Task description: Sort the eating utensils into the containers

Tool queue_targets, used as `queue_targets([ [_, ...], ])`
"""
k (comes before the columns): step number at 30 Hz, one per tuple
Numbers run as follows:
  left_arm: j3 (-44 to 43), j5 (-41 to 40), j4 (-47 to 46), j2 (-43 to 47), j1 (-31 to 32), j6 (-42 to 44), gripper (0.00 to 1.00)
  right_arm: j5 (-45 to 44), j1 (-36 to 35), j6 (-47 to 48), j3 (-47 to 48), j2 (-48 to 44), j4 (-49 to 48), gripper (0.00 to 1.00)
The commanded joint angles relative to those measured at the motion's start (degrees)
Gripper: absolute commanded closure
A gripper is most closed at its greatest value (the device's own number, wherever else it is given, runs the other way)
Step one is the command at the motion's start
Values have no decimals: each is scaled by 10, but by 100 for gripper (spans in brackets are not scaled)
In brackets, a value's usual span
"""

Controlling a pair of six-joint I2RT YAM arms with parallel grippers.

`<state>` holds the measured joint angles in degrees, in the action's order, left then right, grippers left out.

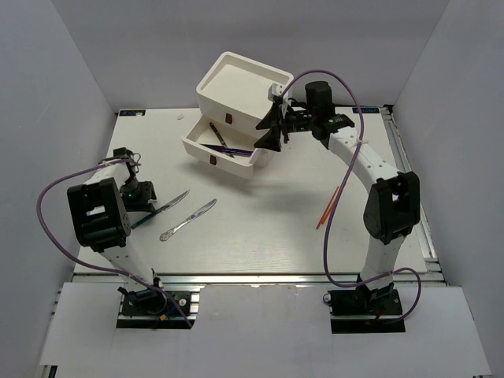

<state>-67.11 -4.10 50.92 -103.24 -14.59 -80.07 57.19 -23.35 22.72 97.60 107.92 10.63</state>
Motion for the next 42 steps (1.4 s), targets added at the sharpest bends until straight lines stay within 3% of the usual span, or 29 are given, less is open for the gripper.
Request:
queue_targets([
  [1,4,7,-16,25,-4,-9,40,13,2,-4,-4,-30,-5,26],
  [6,-4,14,-10,48,-5,-16,40,13,2,-9,-6,-30,-10,26],
  [19,80,40,-16,101,-4,-40,42,14,2,-17,-17,-33,-18,26],
  [34,45,36,-53,20,-4,-25,45,13,2,-7,-35,-49,-12,26],
  [42,80,24,-57,23,-5,-25,67,13,2,-9,-36,-52,-13,26],
])
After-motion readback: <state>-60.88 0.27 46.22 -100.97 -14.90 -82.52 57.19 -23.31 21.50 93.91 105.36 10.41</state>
